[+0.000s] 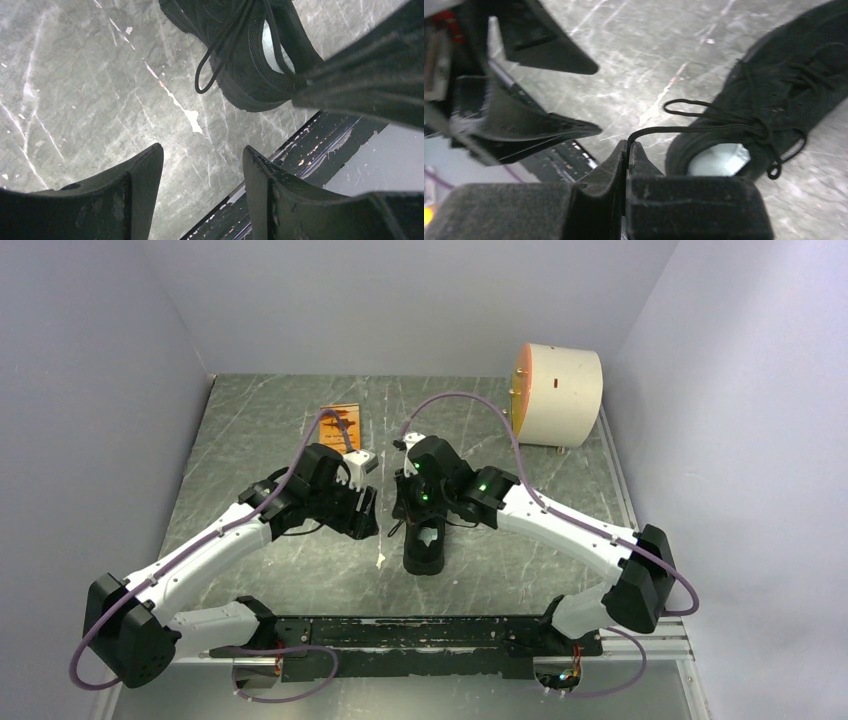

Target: Tie the shoes

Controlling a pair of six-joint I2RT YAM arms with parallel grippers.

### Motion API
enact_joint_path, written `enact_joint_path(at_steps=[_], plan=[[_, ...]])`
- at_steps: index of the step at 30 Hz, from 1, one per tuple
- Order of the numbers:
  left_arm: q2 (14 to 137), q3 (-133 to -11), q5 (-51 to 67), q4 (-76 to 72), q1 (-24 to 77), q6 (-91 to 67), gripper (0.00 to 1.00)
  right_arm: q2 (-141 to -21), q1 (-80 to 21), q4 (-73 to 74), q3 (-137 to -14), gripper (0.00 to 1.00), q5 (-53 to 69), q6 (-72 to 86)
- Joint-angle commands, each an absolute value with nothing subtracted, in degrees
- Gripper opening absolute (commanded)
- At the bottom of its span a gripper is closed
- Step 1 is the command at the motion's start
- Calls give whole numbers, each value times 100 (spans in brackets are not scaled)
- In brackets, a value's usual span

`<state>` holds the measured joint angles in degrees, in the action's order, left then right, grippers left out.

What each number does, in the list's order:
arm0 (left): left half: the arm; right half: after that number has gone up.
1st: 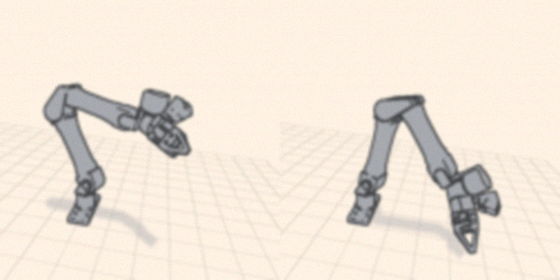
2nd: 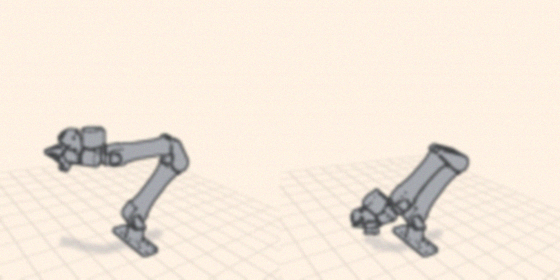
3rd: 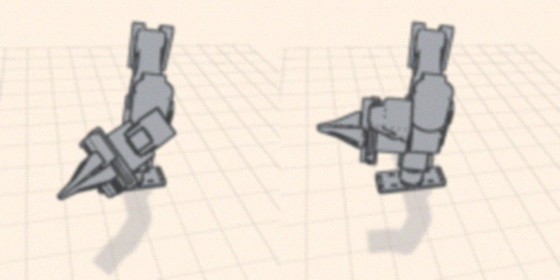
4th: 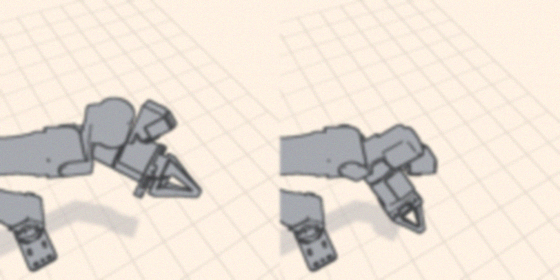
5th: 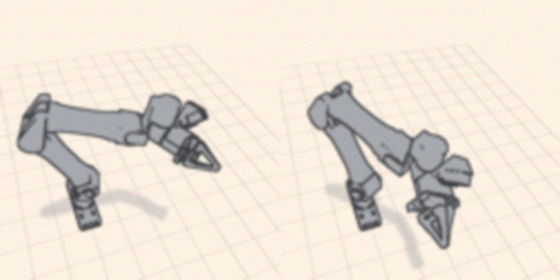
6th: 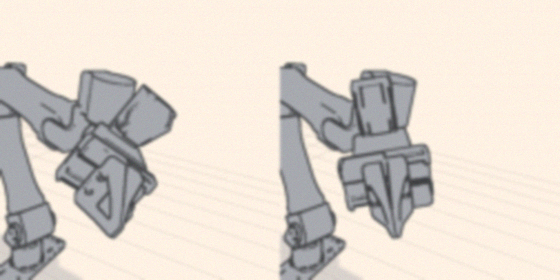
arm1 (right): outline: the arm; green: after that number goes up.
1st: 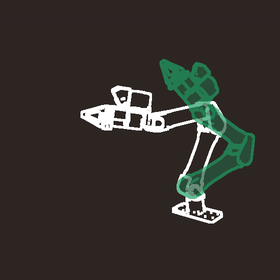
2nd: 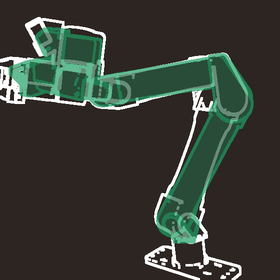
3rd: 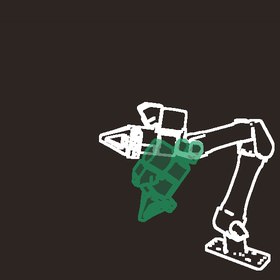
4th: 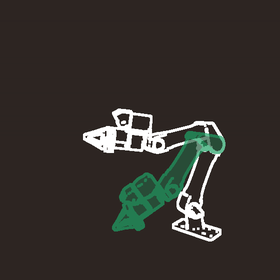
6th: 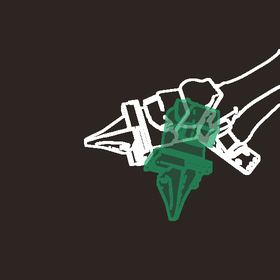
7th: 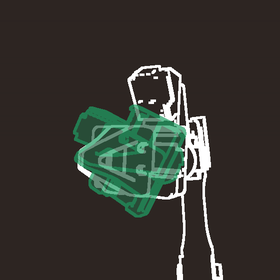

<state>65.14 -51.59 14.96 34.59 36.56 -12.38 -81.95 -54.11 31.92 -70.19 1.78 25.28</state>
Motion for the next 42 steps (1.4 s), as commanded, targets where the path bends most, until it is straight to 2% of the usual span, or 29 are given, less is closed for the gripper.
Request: enact_joint_path(at_steps=[1, 10, 14, 19, 22, 27, 29, 33, 38, 42], plan=[[6500, -5222, 1346, 3437, 3613, -1169, 64, -7963, -5456, 2588, -6838, 0, 1277, 2766], [6551, -5163, 1520, 3333, 3279, -1151, 65, -8008, -5467, 2349, -6591, 0, 2334, 2620], [6627, -5123, 1706, 3183, 3235, -1159, 65, -8033, -5462, 2467, -6613, 0, 2353, 2544], [6778, -5099, 2259, 2734, 3226, -1274, 65, -7976, -5437, 2956, -6869, 34, 2152, 2300], [6958, -5097, 2658, 2402, 3222, -1369, 66, -7518, -5068, 3248, -6947, 55, 2090, 1894], [7418, -5055, 3258, 1741, 3226, -1515, 66, -6984, -3349, 3397, -6367, 67, 1913, 768], [7646, -5079, 3502, 1507, 3217, -1452, 65, -6836, -2748, 2581, -5608, 68, 2360, 193], [8167, -5158, 4013, 1136, 3199, -1369, 61, -7024, -2444, 1168, -4717, 68, 3074, -778], [8649, -5272, 4237, 827, 3163, -1269, 56, -7754, -2233, 892, -4731, 65, 3957, -1058], [8820, -5370, 4245, 781, 3018, -1276, 50, -8047, -2214, 684, -4645, 64, 4061, -1010]])
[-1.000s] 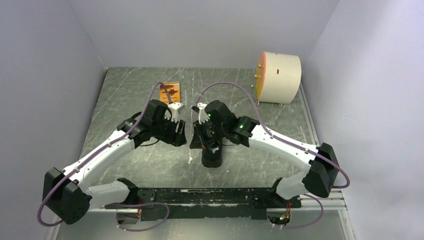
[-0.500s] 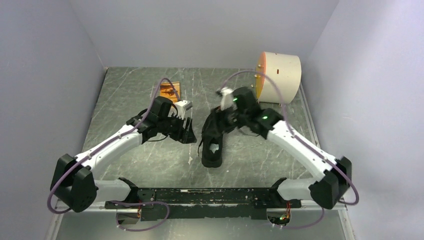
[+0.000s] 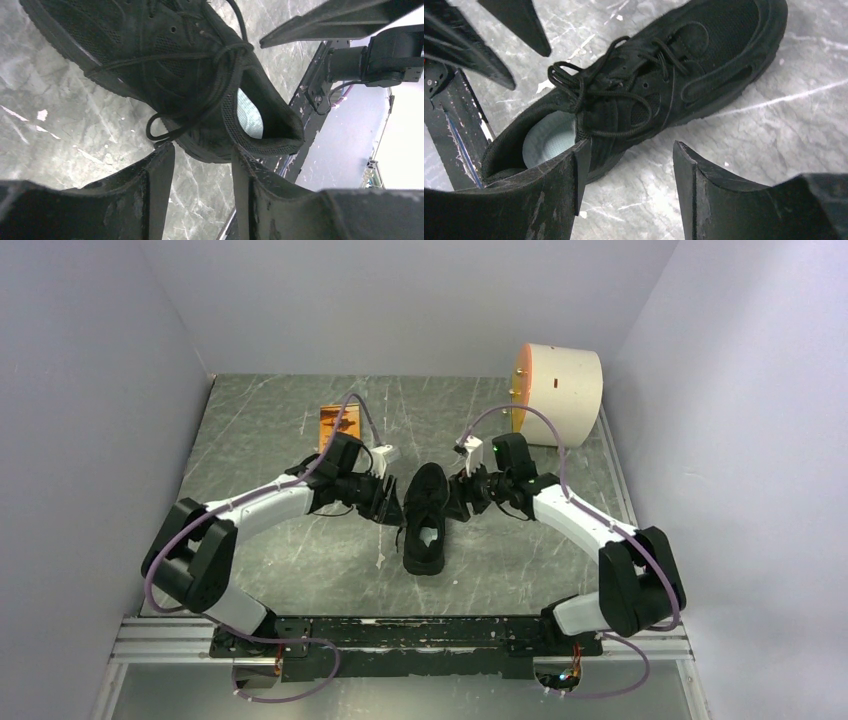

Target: Tie the shoes

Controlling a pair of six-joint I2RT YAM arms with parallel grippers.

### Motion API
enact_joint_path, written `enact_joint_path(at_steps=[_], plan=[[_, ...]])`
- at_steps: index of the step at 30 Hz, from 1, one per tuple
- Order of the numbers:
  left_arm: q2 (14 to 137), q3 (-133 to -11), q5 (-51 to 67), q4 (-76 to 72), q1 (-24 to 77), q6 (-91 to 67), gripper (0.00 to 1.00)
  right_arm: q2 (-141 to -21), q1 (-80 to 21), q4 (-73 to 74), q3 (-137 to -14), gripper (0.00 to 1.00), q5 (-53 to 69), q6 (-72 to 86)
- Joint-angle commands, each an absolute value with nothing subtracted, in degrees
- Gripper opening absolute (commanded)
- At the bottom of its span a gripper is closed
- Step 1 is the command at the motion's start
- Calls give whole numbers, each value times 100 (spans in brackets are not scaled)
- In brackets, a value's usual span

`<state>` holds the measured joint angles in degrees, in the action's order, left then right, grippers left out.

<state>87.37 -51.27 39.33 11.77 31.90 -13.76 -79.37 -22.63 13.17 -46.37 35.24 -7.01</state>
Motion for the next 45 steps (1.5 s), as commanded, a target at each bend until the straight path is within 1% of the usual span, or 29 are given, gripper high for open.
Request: enact_joint_path(at_steps=[1, 5, 6, 7, 9, 16, 21, 23, 25, 26, 29, 32, 36, 39, 45], plan=[[8819, -5363, 4231, 768, 2975, -1278, 49, -8081, -2215, 604, -4620, 64, 4107, -974], [8841, -5418, 4158, 940, 2892, -1038, 46, -8144, -2215, 576, -4665, 64, 4338, -967], [8879, -5444, 4187, 984, 2892, -920, 44, -8160, -2223, 550, -4656, 64, 4368, -957], [8920, -5449, 4258, 989, 2892, -848, 39, -8169, -2219, 501, -4632, 64, 4396, -933], [9011, -5449, 4332, 964, 2892, -745, 35, -8233, -2224, 498, -4644, 64, 4516, -907], [9334, -5474, 4585, 891, 2892, -554, 39, -8271, -2234, 407, -4536, 63, 4475, -904], [9372, -5466, 4752, 737, 2892, -510, 38, -8525, -2232, 422, -4668, 58, 4492, -886], [9422, -5490, 4777, 784, 2883, -421, 35, -8692, -2232, 440, -4747, 54, 4592, -836], [9475, -5539, 4765, 894, 2884, -321, 35, -8837, -2232, 495, -4842, 49, 4643, -802], [9482, -5553, 4777, 899, 2888, -294, 35, -8873, -2230, 505, -4871, 45, 4653, -801], [9474, -5577, 4712, 898, 2883, -273, 35, -8883, -2231, 570, -4929, 27, 4613, -832], [9468, -5652, 4597, 977, 2885, -194, 36, -8731, -2223, 457, -4798, 19, 4556, -798], [9457, -5703, 4593, 925, 2887, -213, 38, -8584, -2232, 397, -4634, 12, 4490, -815], [9408, -5674, 4752, 602, 2883, -463, 41, -8539, -2224, 482, -4668, 9, 4474, -884], [9453, -5868, 4898, 315, 2883, -865, 47, -8514, -2223, 530, -4697, 6, 4470, -911]])
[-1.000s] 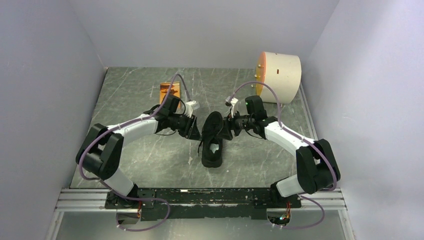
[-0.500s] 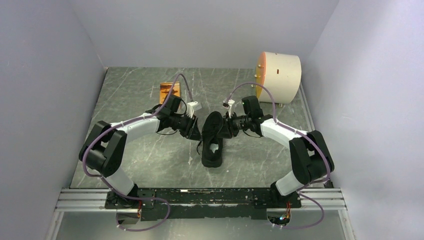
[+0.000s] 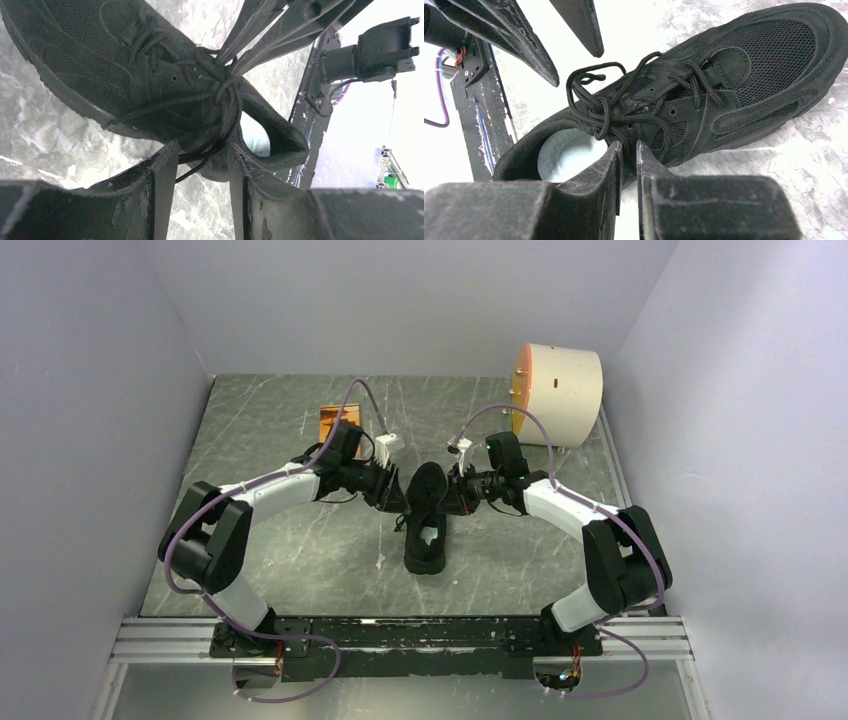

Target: Tie the shoes

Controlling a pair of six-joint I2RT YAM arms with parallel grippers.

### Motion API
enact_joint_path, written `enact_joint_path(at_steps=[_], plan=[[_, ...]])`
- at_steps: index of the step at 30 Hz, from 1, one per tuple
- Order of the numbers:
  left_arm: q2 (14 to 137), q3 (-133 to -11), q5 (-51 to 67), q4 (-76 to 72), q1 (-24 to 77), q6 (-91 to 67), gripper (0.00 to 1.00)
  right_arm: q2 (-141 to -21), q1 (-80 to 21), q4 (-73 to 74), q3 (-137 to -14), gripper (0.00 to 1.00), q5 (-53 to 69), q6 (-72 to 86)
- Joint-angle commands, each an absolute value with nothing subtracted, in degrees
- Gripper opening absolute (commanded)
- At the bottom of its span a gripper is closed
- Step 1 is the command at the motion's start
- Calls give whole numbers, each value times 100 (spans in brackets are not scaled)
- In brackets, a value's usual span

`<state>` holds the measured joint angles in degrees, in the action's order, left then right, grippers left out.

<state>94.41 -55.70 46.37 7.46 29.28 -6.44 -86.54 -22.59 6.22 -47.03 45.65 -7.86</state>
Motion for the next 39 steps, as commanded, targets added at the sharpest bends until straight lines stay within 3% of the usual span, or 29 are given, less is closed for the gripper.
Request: enact_joint_path(at_steps=[1, 6, 9, 13, 17, 24, 27, 33, 37, 39], plan=[[9460, -5885, 4916, 281, 2883, -902, 47, -8516, -2226, 529, -4700, 6, 4487, -899], [9643, -6091, 4843, 634, 2944, -779, 50, -8530, -2220, 569, -4744, 7, 4466, -918], [9839, -6261, 4789, 945, 3073, -595, 47, -8465, -2224, 608, -4759, 21, 4395, -895], [9954, -6251, 4630, 961, 3111, -642, 36, -8294, -2226, 491, -4590, 29, 4285, -865], [9966, -6202, 4805, 735, 3133, -773, 38, -8256, -2224, 378, -4501, 37, 4245, -840], [10121, -6322, 4894, 818, 3309, -750, 41, -8519, -2224, 459, -4726, 40, 4290, -872], [10106, -6304, 4909, 842, 3378, -734, 43, -8677, -2224, 455, -4805, 36, 4465, -870], [10144, -6296, 4938, 910, 3397, -710, 42, -8785, -2222, 439, -4839, 17, 4627, -831], [10160, -6303, 4950, 958, 3410, -666, 35, -8662, -2224, 406, -4773, 5, 4605, -831], [10179, -6315, 4989, 952, 3406, -684, 25, -8617, -2224, 457, -4772, 2, 4571, -844]])
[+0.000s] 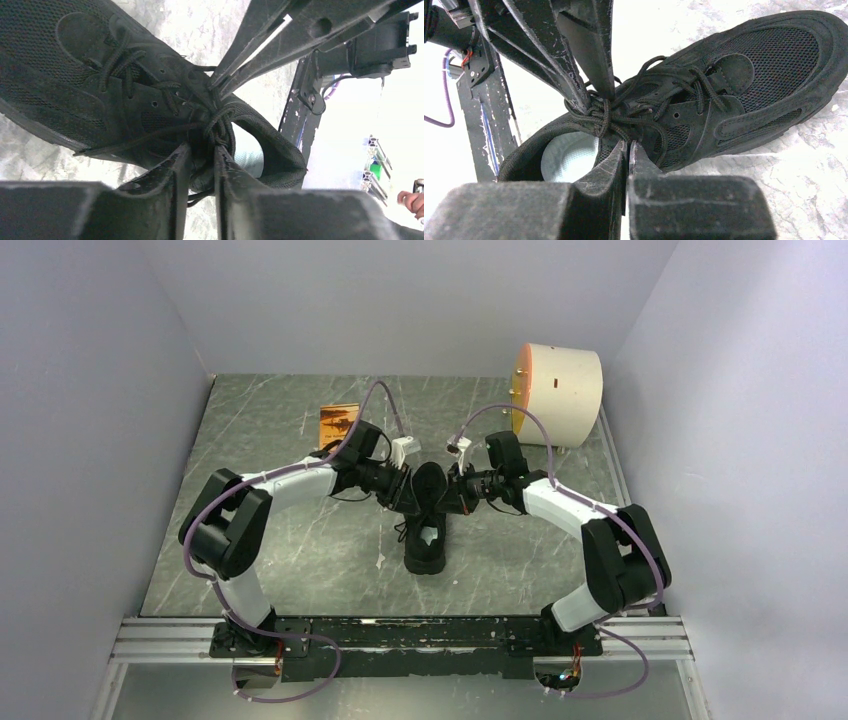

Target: Tie the shoes

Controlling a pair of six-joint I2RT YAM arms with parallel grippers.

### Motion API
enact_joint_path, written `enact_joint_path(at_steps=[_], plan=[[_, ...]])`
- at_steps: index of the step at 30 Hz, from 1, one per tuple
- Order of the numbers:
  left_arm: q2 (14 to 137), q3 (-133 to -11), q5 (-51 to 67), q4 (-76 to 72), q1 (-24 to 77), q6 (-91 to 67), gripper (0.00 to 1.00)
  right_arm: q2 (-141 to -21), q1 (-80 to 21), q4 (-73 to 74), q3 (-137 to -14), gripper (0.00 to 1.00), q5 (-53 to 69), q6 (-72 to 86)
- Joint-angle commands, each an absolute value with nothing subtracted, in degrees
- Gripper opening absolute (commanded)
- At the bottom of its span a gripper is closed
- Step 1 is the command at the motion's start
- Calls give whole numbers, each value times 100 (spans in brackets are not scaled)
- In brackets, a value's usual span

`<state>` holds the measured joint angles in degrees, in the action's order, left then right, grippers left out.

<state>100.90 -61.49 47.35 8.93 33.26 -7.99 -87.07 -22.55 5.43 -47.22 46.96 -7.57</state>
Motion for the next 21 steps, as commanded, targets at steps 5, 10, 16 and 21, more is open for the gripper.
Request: enact_joint_path(at_steps=[5, 10, 16, 21], plan=[[10295, -6543, 4716, 1527, 3393, -483, 8, -8504, -2224, 641, -4807, 0, 4252, -919], [10082, -6483, 4571, 1618, 3334, -523, 5, -8213, -2227, 779, -4742, 0, 3760, -923], [9934, -6456, 4553, 1655, 3313, -543, 5, -7967, -2224, 698, -4531, 0, 3569, -922], [9915, -6439, 4537, 1634, 3309, -589, 5, -8166, -2225, 746, -4653, 0, 3592, -934]])
